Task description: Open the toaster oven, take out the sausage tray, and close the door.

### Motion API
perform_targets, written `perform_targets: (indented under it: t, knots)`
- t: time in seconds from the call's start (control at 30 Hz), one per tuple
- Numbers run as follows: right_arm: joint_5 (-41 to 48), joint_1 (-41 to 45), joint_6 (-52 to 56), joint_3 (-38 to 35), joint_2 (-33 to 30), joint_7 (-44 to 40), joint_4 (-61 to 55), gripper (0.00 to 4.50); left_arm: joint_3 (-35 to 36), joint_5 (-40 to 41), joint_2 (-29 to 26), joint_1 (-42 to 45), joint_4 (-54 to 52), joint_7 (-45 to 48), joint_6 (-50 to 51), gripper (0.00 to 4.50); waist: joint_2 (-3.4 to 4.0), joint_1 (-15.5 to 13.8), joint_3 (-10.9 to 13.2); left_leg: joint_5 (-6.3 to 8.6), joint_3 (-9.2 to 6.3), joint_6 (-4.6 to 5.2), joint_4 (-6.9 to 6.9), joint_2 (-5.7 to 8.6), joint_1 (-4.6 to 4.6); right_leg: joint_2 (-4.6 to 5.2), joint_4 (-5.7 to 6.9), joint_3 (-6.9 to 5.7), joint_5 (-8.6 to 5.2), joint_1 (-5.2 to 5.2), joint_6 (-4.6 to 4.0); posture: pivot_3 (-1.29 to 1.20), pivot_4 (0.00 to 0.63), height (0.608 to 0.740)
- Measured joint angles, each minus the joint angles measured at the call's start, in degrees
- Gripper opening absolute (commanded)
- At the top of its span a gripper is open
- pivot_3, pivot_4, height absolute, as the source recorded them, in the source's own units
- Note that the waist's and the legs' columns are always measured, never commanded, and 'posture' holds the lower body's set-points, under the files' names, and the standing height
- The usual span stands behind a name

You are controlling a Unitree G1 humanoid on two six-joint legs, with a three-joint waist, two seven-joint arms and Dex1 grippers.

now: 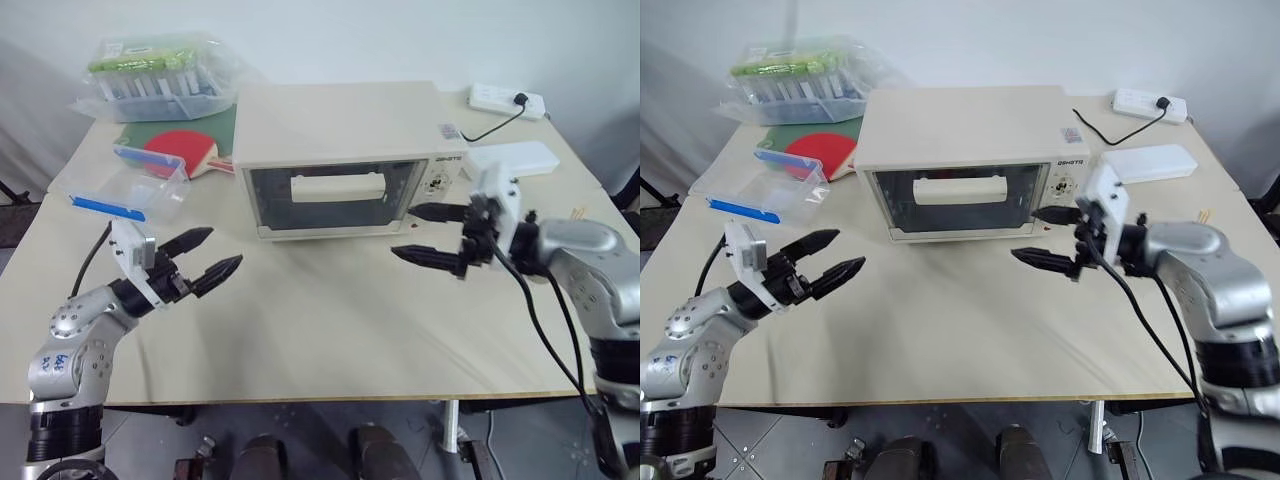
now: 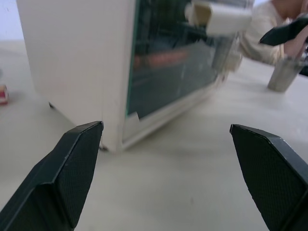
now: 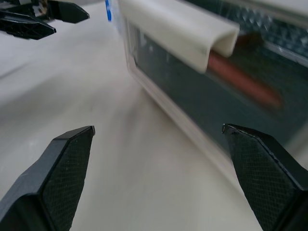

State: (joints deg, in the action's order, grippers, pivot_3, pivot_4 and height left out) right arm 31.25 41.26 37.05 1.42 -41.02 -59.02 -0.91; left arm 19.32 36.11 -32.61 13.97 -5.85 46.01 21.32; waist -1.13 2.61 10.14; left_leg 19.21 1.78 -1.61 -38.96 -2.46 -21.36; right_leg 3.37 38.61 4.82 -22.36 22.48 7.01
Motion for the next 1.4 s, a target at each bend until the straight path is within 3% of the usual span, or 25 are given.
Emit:
perform_targets:
  t: [0.23,0.47,0.57,0.73,1.0,1.4]
  knots:
    - [-3.8,9.6,-5.5,4.1,5.7,-5.2,10.2,4.45,0.6,0.3,0.7,-0.1,0.4,-0.2,-0.8,4.50,0.00,0.9,0.0,0.12,-0.01,0.01,-0.03,-0.02,-0.09,0.31,0.01,-0.88,0.04,0.09,0.07,0.00,0.150,0.740]
    - [-4.0,9.9,-3.2,5.0,5.4,-9.5,7.4,4.45,3.4,3.8,-0.1,-1.2,-0.6,-2.4,3.3,4.50,0.03,2.2,0.0,0.20,-0.13,-0.07,0.01,-0.13,-0.14,0.45,0.08,-1.47,0.06,0.12,0.02,0.00,0.150,0.740]
    - [-4.1,8.2,-2.9,4.9,5.1,-9.5,4.6,4.50,5.6,6.1,-1.7,-0.2,0.3,-3.0,5.7,3.96,0.05,2.5,0.0,0.23,-0.13,-0.08,0.04,-0.13,-0.16,0.44,0.10,-1.54,0.06,0.12,0.02,0.00,0.150,0.740]
    - [-4.2,6.5,-2.7,4.6,4.5,-9.4,1.7,4.50,9.6,7.4,-5.0,4.3,5.1,-2.3,6.1,2.51,0.06,2.6,0.0,0.29,-0.08,-0.07,0.02,-0.12,-0.15,0.46,0.07,-1.59,0.06,0.12,0.02,0.00,0.150,0.740]
    - [-4.2,4.0,-1.1,4.3,4.3,-7.9,-3.2,4.50,5.0,8.7,-7.0,13.6,12.6,2.1,13.7,0.01,0.06,3.2,0.0,0.32,-0.07,-0.08,0.05,-0.12,-0.15,0.44,0.08,-1.63,0.06,0.14,0.02,0.00,0.150,0.740]
    - [-3.3,-0.2,3.5,3.0,4.9,-3.6,-10.6,4.50,-3.1,8.9,-8.8,18.7,15.9,10.9,23.9,0.01,0.06,3.7,0.0,0.32,-0.11,-0.08,0.00,-0.13,-0.16,0.39,0.18,-1.62,0.06,0.16,0.02,0.00,0.150,0.740]
